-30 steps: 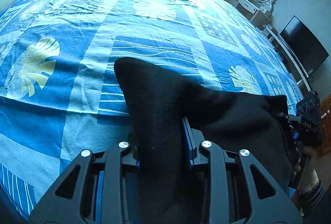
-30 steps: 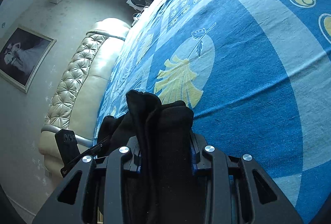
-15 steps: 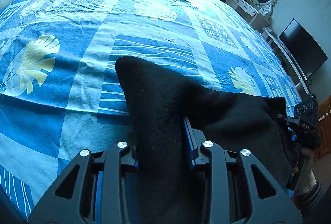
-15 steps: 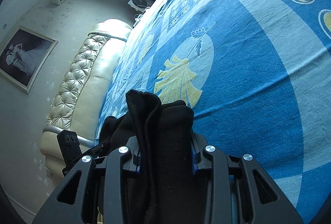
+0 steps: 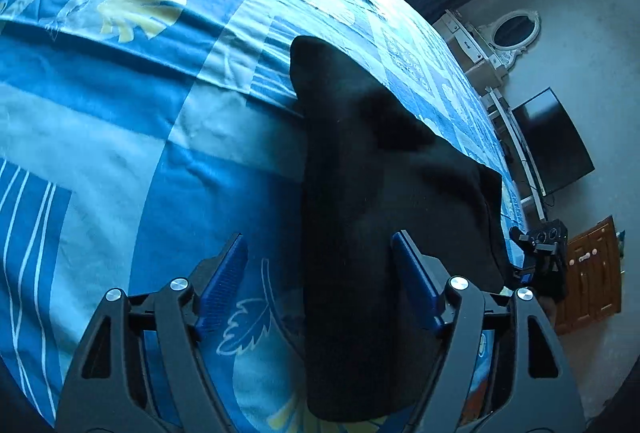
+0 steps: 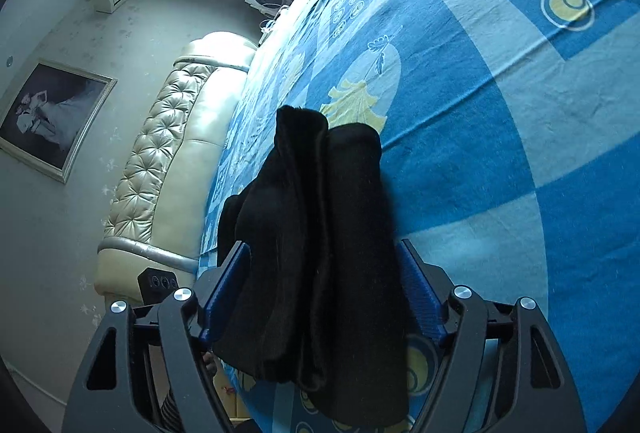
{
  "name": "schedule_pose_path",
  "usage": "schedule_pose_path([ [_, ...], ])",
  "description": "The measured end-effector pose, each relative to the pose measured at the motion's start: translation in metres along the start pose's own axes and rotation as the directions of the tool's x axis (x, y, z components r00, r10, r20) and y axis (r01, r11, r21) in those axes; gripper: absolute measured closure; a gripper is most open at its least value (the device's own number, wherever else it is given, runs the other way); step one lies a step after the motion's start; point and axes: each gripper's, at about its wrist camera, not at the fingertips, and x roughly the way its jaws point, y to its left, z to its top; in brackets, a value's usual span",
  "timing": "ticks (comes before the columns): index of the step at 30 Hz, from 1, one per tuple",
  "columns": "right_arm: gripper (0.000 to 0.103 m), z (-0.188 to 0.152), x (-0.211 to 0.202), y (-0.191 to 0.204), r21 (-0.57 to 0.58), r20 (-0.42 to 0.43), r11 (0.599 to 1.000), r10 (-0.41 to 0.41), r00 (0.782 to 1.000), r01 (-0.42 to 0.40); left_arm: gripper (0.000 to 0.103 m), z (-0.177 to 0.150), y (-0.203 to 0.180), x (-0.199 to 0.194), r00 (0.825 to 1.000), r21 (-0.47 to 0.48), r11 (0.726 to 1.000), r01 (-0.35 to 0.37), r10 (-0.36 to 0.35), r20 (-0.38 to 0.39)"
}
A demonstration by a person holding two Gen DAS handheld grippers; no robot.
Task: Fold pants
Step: 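Lower the folded trousers onto the bed and open both tools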
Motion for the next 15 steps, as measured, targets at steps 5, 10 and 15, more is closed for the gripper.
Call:
schedule_pose_path([
  [5,0.029,-0.031,-0.006,0.003,0.003,-0.011,1.000,-0.001,1.000,0.001,0.029,-0.031,0.001,-0.011,0.998,-0.082,0.995,0.052,-0.055,-0.029],
  [10,0.027,-0.033,0.001,0.007,0.001,-0.012,1.000,-0.001,1.000,0.001,0.029,-0.045,-0.011,-0.004,0.996,-0.100,0.993,0.069,-0.073,-0.043],
  [15,0.039,-0.036,0.006,0.008,-0.030,-0.015,0.998,-0.047,0.999,0.047,0.041,-0.045,-0.015,0.009,0.991,-0.150,0.982,0.115,-0.125,-0.055],
])
